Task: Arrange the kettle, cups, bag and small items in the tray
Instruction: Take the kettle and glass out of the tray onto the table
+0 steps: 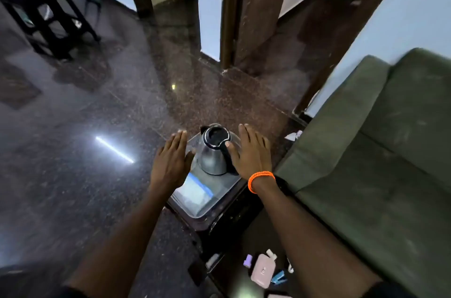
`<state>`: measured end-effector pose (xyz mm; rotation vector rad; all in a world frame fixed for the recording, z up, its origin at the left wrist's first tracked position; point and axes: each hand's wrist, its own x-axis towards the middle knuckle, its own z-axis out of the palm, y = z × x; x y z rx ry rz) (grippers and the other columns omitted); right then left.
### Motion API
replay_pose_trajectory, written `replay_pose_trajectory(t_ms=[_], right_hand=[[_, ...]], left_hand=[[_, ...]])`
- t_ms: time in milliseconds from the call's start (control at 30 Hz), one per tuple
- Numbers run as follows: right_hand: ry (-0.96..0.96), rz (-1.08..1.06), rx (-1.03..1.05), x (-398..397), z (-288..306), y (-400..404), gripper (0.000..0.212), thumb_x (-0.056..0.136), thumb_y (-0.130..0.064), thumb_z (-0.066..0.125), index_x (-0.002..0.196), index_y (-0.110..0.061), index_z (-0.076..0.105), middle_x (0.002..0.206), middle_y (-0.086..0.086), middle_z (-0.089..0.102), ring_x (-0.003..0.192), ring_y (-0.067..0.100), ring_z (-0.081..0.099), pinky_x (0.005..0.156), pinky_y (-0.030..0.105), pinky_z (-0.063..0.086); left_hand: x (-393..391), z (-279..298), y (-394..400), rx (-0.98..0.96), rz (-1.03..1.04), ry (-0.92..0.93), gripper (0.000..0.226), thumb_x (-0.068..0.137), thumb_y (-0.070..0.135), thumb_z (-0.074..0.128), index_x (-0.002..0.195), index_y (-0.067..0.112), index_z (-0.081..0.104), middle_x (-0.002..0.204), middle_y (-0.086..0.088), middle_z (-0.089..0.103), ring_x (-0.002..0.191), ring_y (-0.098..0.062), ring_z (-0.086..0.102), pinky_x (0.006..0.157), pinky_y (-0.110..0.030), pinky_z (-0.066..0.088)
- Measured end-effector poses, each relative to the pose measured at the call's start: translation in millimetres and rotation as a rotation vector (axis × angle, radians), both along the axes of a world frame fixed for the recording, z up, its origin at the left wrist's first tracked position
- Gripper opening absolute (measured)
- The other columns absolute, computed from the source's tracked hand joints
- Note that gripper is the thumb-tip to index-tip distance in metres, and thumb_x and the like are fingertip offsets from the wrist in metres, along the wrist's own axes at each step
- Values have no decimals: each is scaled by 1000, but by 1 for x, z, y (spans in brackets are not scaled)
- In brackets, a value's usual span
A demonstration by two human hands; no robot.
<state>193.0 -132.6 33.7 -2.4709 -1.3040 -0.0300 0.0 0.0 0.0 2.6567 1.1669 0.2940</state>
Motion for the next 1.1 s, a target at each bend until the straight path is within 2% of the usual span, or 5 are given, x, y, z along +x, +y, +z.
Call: replay_pose_trajectory(t_ms=[300, 467, 700, 833, 1100], right_hand=[[541, -173, 150, -6, -105, 11, 54, 80, -52, 72, 120, -19, 57, 120, 3, 65, 115, 24, 59, 99, 49, 48], [847, -164, 349, 4, -118, 21, 39, 75, -34, 85, 105, -16, 68, 91, -6, 73, 83, 3, 69, 73, 22, 55], [871, -125, 443, 9, -117, 23, 32, 79, -37, 82, 96, -11, 73, 87, 2, 75, 75, 11, 66, 68, 26, 53], [856, -85, 434, 24, -95, 9, 37, 77, -44, 82, 101, -17, 73, 85, -7, 71, 73, -8, 60, 67, 12, 48], [837, -55, 485, 61, -12, -60, 32, 75, -39, 84, 90, -14, 70, 75, -1, 68, 69, 2, 56, 63, 25, 48]], left_hand=[[13, -110, 40, -290, 113, 83, 101, 85, 55, 73, 161, 11, 23, 162, -11, 38, 145, -35, 36, 111, -50, 41], [30, -128, 57, -361, 176, 54, 100, 73, 45, 87, 153, 9, 37, 146, -21, 49, 135, -40, 41, 110, -50, 42], [29, -116, 62, -384, 239, -2, 102, 58, 46, 95, 144, 12, 52, 132, -21, 60, 123, -39, 54, 100, -46, 50], [31, -95, 62, -314, 206, -77, 96, 54, 49, 94, 135, 14, 58, 122, -18, 62, 116, -38, 58, 95, -44, 51], [68, -20, 21, -274, 80, -171, 90, 54, 53, 91, 131, 15, 62, 116, -14, 62, 111, -34, 60, 91, -42, 53]])
